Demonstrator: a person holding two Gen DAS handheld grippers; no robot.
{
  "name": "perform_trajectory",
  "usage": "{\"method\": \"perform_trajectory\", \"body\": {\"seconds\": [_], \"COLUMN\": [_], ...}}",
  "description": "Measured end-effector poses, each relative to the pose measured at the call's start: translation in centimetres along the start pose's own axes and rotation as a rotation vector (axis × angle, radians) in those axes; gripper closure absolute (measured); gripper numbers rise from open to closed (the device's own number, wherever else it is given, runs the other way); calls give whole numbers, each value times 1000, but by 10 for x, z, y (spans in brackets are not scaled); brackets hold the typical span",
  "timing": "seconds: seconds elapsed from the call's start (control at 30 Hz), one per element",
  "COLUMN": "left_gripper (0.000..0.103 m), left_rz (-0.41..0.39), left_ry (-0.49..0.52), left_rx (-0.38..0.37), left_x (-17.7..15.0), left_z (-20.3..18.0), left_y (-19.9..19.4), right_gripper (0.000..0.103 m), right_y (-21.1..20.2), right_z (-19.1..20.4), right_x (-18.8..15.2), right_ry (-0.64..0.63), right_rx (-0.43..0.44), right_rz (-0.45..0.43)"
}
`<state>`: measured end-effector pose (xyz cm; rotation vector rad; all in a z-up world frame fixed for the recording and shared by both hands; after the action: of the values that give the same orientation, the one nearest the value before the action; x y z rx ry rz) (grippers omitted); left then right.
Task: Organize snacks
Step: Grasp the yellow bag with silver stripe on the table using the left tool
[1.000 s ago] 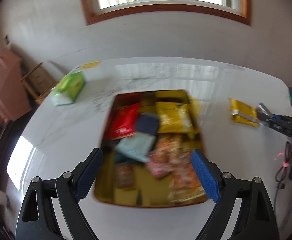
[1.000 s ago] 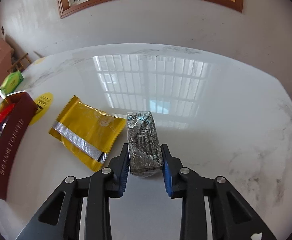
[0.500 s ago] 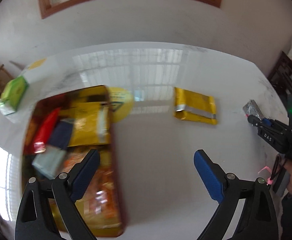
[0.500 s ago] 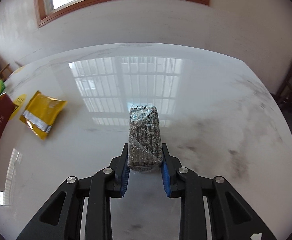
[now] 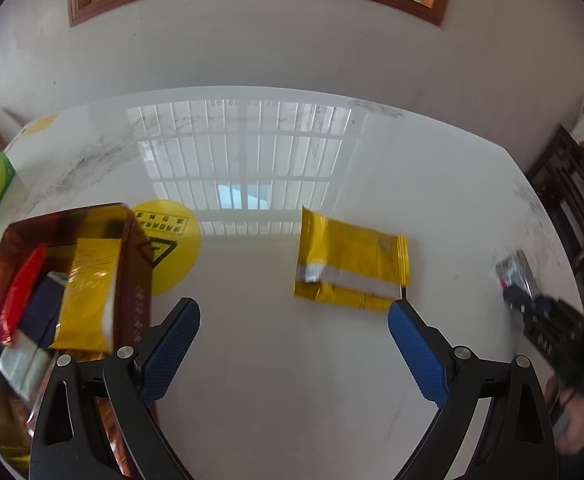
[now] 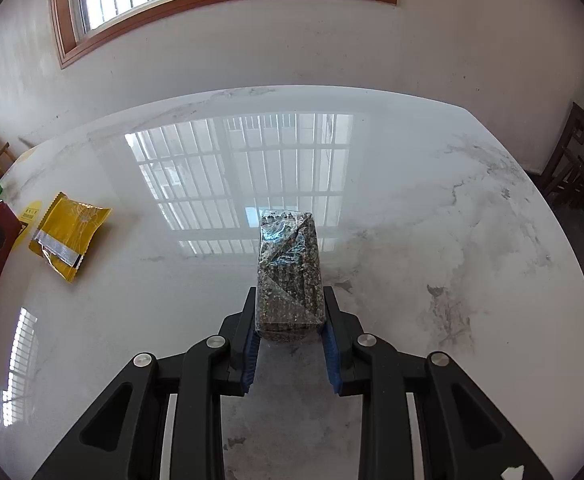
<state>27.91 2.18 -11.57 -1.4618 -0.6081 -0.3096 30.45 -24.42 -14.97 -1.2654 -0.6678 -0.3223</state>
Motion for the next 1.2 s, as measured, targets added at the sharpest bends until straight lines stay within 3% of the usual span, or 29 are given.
{"method": "perform_trajectory", "body": {"seconds": [0.2, 0.4, 0.57, 0.73, 0.9, 1.2], "left_gripper": [8, 8, 22, 56, 64, 78], "left_rz": [7, 74, 78, 112, 74, 82], "left_ry": [-1, -47, -42, -54, 20, 42], "left_rx": [-13, 9, -4, -93, -57, -48], "left_x": [24, 26, 21, 19, 20, 1], "left_z": [-10, -9, -17, -26, -32, -23], "left_y": [25, 62, 70, 66, 60, 44], "right_gripper": [77, 77, 76, 76, 76, 76], "right_y": [0, 0, 1, 1, 1, 1], "right_z": [2, 2, 1, 2, 4, 3], "right_x": [0, 0, 0, 0, 0, 0], "right_ry": [1, 5, 6, 1, 0, -1], "right_rx": [2, 4, 7, 0, -2, -3], "right_rz": [0, -1, -1, 1, 1, 1]}}
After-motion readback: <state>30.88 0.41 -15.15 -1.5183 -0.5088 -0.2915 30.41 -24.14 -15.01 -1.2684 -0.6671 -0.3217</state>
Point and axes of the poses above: each gripper's, at about its wrist camera, not at the fingertips, and y roughly the way its jaws point, z to its left, x to its top, the point moved 10 cm from there along y, roughly the way its jaws point, and after that the axes turned 10 degrees about x, right-handed, at the moved point
